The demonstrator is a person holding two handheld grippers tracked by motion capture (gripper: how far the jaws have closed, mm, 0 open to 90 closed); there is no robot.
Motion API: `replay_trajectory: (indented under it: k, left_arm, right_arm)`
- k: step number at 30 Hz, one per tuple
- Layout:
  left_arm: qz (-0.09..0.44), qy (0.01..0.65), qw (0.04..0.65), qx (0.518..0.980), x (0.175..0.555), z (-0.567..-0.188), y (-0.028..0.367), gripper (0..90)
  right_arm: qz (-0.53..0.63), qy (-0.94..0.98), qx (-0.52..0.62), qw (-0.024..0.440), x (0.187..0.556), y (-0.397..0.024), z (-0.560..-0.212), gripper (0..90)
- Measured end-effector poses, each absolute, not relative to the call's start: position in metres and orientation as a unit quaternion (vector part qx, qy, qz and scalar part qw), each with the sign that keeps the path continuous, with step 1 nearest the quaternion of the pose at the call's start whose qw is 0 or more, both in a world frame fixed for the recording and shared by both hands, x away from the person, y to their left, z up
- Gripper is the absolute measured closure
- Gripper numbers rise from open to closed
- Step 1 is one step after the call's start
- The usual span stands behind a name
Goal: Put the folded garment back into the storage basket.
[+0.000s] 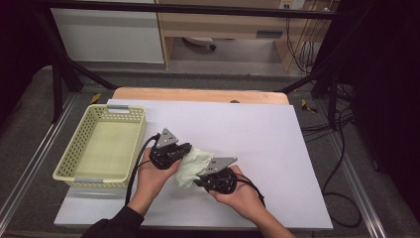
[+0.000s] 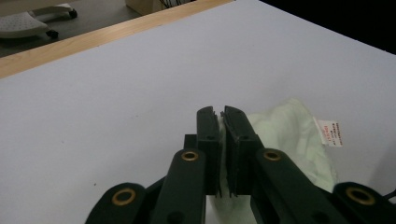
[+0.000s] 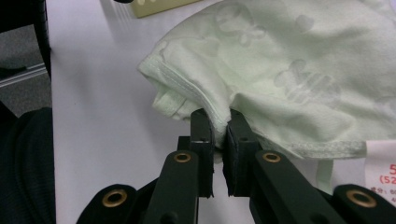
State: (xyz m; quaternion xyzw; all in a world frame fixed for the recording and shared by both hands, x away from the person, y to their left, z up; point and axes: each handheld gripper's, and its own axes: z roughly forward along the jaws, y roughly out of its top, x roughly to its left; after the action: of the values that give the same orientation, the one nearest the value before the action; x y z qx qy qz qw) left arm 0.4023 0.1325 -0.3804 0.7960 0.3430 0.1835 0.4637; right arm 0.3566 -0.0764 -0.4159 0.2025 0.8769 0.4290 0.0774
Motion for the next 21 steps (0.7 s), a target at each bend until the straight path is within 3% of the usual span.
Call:
replay_trajectory:
  k: [21]
  left_arm:
    - [0.218, 0.343, 0.451, 0.794, 0.416, -0.348, 0.166, 85.5]
  right_arm:
    - [0.438, 0.877, 0.185, 0.072, 0.379, -0.039, -0.38, 83.6]
